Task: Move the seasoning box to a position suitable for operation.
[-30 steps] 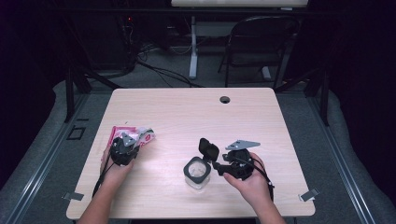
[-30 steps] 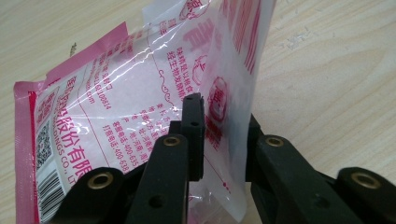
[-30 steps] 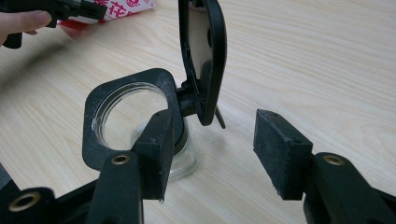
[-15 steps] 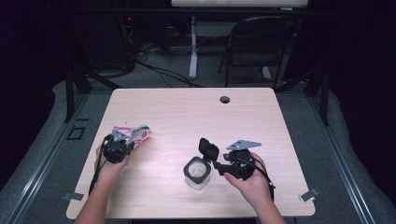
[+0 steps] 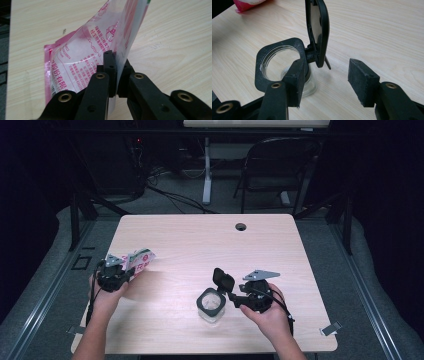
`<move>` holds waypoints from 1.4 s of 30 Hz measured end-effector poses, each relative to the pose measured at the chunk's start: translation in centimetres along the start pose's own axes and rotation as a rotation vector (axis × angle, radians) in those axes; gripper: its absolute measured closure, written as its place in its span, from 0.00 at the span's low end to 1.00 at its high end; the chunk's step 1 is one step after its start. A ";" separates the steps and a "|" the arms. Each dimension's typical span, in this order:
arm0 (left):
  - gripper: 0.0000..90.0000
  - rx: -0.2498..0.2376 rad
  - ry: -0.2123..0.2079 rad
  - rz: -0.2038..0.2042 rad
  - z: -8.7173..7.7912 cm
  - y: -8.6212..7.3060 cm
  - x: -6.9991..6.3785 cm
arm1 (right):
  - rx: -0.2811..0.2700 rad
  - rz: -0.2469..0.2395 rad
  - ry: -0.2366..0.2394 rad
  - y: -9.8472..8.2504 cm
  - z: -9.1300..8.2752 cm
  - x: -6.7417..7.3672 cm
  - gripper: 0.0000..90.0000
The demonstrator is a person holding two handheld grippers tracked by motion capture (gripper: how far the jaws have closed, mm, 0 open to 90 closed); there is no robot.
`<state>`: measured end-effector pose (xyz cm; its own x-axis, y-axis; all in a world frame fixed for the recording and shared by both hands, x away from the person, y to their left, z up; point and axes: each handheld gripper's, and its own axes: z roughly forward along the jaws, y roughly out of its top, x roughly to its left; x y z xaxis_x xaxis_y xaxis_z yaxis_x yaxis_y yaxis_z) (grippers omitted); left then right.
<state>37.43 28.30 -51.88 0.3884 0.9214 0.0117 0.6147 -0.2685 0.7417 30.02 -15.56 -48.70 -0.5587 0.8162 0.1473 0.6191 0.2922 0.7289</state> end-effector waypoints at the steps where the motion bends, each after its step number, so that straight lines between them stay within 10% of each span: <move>1: 0.99 -0.014 0.006 -0.010 -0.4 0.0 0.4 | 0.006 -0.004 -0.003 0.0 0.0 -0.1 0.53; 18: 1.00 -0.147 0.107 -0.035 -4.9 1.0 2.0 | -0.006 0.011 -0.003 0.0 -0.2 -0.4 0.53; 24: 1.00 -0.181 0.062 -0.044 -6.6 2.0 1.4 | -0.005 0.010 -0.001 0.0 -0.2 -0.4 0.53; 42: 1.00 -0.190 -0.105 0.155 -7.1 4.7 -5.7 | -0.011 0.017 -0.008 0.0 -0.5 -0.6 0.53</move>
<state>33.20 23.77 -43.66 0.5428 0.8367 0.0730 0.4061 -0.3375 0.8492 30.08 -16.29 -48.46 -0.5440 0.8249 0.1541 0.6219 0.2730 0.7340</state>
